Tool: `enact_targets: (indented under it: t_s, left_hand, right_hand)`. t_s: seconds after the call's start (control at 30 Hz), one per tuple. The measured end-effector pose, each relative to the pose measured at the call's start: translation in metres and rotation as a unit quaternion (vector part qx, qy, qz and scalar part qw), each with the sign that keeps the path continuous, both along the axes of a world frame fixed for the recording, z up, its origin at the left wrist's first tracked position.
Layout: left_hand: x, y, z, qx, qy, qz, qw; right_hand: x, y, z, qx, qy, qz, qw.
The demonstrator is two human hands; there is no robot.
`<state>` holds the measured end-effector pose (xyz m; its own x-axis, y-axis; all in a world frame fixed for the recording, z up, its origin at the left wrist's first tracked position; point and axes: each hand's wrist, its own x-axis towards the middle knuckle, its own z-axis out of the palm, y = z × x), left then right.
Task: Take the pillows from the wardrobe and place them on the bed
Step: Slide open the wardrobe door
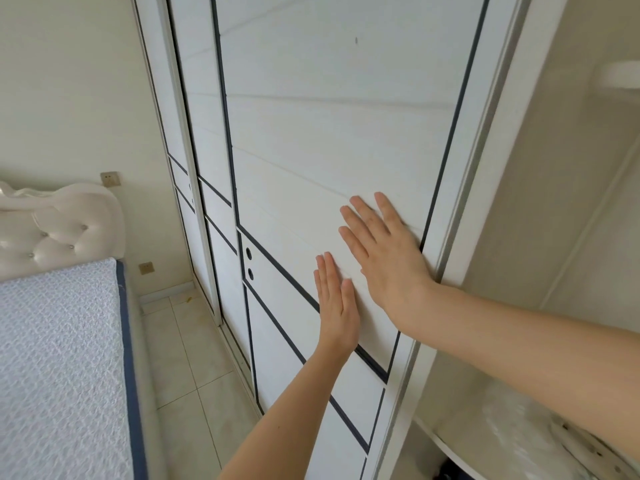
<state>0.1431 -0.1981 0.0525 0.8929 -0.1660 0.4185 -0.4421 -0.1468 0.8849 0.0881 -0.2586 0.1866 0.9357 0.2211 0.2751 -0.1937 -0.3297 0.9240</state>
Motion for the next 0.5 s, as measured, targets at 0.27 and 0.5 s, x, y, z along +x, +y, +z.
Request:
enact_targets:
  t_s: [0.27,0.5]
  left_hand:
    - [0.014,-0.001,-0.006,-0.001,-0.023,0.014,1.000]
    - [0.055,0.007,-0.019,0.029,-0.087,0.045,0.995]
  right_hand:
    - [0.018,0.014,-0.017,0.007,-0.027,-0.031,0.999]
    - [0.046,0.023,-0.018,0.019,-0.045,-0.022,0.999]
